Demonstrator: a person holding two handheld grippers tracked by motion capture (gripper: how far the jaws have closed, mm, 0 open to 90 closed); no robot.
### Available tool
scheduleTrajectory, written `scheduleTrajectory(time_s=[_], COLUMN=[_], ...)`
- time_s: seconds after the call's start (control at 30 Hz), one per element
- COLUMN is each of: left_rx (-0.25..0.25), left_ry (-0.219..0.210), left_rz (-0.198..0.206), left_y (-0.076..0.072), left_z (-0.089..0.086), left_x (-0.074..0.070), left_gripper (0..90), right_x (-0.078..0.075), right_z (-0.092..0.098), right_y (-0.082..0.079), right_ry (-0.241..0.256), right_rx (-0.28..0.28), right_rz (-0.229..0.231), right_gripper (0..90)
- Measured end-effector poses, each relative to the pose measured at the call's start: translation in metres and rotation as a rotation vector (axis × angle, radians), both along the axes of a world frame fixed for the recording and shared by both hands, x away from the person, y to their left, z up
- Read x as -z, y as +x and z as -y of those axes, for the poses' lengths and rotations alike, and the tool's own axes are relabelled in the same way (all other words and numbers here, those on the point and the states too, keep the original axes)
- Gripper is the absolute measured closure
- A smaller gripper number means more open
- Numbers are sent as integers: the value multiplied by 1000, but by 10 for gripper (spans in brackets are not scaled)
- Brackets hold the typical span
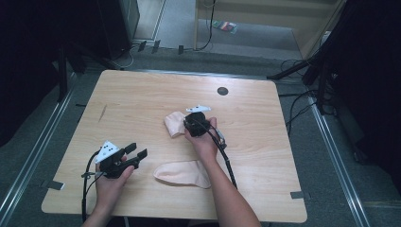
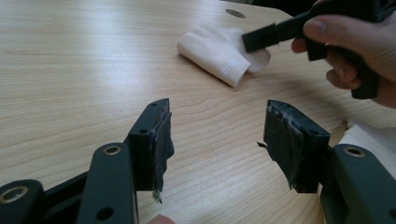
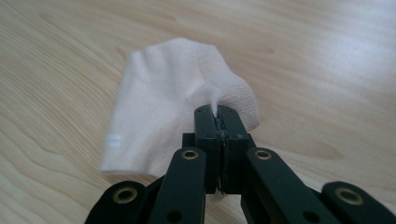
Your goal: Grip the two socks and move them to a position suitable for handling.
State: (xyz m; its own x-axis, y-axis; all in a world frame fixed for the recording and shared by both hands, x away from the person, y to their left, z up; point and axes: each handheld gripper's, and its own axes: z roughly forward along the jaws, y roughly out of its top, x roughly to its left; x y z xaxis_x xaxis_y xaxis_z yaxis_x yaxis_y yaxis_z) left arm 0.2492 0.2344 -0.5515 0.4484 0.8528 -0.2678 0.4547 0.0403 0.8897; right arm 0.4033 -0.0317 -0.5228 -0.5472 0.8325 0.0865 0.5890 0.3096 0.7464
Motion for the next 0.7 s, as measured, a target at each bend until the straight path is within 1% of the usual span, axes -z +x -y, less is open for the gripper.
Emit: scheduleTrajectory(time_s=[0.07, 0.17, 0.2, 0.23, 0.33, 0.37, 0.5, 0.53, 0.57, 0.6, 0.63, 0.7], left_rx=[-2, -1, -1, -2, -1, 1, 4, 6, 6, 6, 6, 4], left_ry=[0, 1, 1, 0, -3, -2, 2, 3, 4, 3, 2, -1], left_rz=[0, -1, -1, 0, 2, 1, 9, 11, 12, 12, 11, 12], left_y=[0, 0, 0, 0, 0, 0, -1, -1, -1, -1, -1, -1], left_z=[0, 0, 0, 0, 0, 0, 0, 0, 0, 0, 0, 0], left_x=[0, 0, 0, 0, 0, 0, 0, 0, 0, 0, 0, 0], left_gripper=[423, 424, 424, 424, 423, 423, 423, 423, 423, 423, 423, 423], right_x=[-11, -28, -28, -40, -54, -59, -78, -81, -84, -86, -85, -79], right_z=[-2, -7, -7, -13, -20, -23, -28, -27, -26, -25, -23, -16], right_y=[-4, -10, -10, -16, -22, -24, -35, -37, -39, -41, -42, -41], right_ry=[17, 26, 26, 34, 57, 70, 172, 203, 221, 227, 221, 211], right_rx=[0, -22, -22, -38, -66, -82, -138, -156, -161, -163, -170, -178], right_rz=[19, 49, 49, 69, 91, 102, 118, 117, 115, 118, 123, 112], right_gripper=[893, 893, 893, 893, 893, 893, 893, 892, 893, 892, 892, 892])
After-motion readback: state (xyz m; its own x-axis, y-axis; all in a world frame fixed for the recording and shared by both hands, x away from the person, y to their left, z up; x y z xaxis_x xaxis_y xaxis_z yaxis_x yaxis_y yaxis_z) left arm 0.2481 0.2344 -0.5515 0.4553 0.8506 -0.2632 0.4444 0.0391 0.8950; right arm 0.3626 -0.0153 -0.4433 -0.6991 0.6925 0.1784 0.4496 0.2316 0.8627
